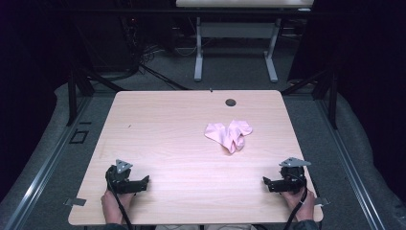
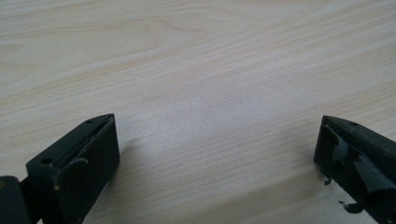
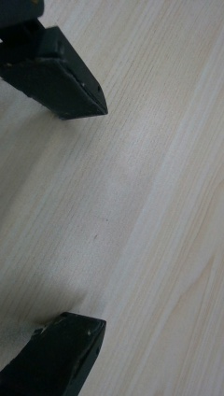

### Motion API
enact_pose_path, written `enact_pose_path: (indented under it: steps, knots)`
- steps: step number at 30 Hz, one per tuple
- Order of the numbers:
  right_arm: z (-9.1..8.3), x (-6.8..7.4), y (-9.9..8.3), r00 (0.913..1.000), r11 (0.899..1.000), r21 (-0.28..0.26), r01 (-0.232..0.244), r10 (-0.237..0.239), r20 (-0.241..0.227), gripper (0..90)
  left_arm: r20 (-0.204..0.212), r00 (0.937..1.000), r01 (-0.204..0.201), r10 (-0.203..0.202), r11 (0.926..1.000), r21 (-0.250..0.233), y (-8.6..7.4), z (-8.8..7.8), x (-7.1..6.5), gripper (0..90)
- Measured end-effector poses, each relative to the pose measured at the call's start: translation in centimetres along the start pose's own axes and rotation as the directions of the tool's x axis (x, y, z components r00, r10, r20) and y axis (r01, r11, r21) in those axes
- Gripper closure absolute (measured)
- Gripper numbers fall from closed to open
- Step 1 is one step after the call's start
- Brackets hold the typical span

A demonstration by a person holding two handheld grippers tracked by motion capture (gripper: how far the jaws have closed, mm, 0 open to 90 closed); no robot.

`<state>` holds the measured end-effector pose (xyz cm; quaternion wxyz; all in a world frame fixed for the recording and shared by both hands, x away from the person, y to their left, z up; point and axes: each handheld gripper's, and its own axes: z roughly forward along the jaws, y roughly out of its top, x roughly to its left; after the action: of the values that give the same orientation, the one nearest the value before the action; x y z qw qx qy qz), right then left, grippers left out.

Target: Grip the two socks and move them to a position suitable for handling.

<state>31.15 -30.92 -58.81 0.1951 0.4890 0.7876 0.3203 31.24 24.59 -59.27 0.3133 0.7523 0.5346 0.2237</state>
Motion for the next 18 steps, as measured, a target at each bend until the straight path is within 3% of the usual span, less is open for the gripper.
enact_pose_path:
  steps: [16,18]
  knots:
    - [0.0,-0.1,0.6,0.9999,0.999,0.033,-0.003,0.003,0.013,0.0,-0.001,1.0,-0.002,0.002,1.0,-0.003,0.1,0.1,-0.1,0.2]
    - [-0.2,0.2,1.4,0.9999,0.999,0.049,-0.001,0.001,-0.012,0.0,-0.003,1.0,-0.003,0.003,1.0,-0.003,0.1,0.1,-0.1,0.2]
